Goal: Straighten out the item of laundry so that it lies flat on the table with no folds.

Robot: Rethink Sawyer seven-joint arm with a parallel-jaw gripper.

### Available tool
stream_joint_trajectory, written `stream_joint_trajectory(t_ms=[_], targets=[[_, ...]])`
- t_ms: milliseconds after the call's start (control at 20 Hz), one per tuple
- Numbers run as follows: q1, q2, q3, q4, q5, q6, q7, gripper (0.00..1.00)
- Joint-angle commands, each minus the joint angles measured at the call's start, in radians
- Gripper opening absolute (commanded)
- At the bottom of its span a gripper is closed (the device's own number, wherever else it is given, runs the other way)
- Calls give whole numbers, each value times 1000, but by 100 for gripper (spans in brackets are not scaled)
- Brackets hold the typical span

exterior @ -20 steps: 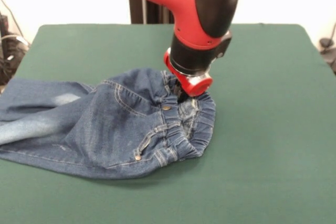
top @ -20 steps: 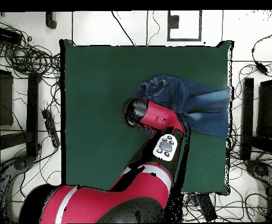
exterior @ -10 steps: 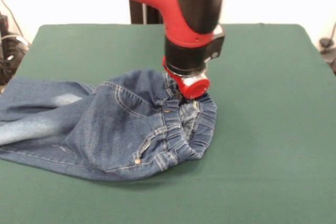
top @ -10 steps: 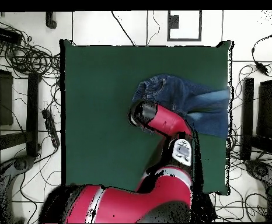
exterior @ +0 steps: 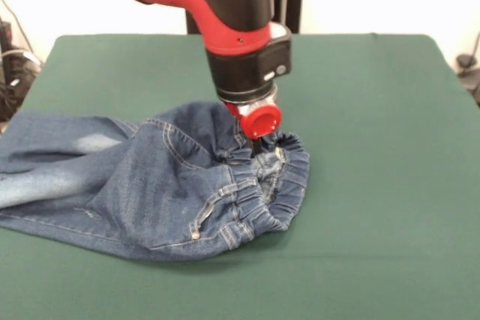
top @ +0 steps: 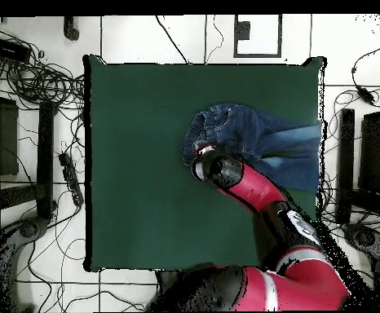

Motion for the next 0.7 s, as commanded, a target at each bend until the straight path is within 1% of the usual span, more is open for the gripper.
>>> stream_joint_trajectory(t_ms=[50,150,350,700], targets=[[-25,67,328,79,-97,-280,80,0],[-36,63,344,88,-114,-278,96,0],[-88,60,409,124,-145,-288,116,0],[-129,-6,469,197,-119,-200,137,0]])
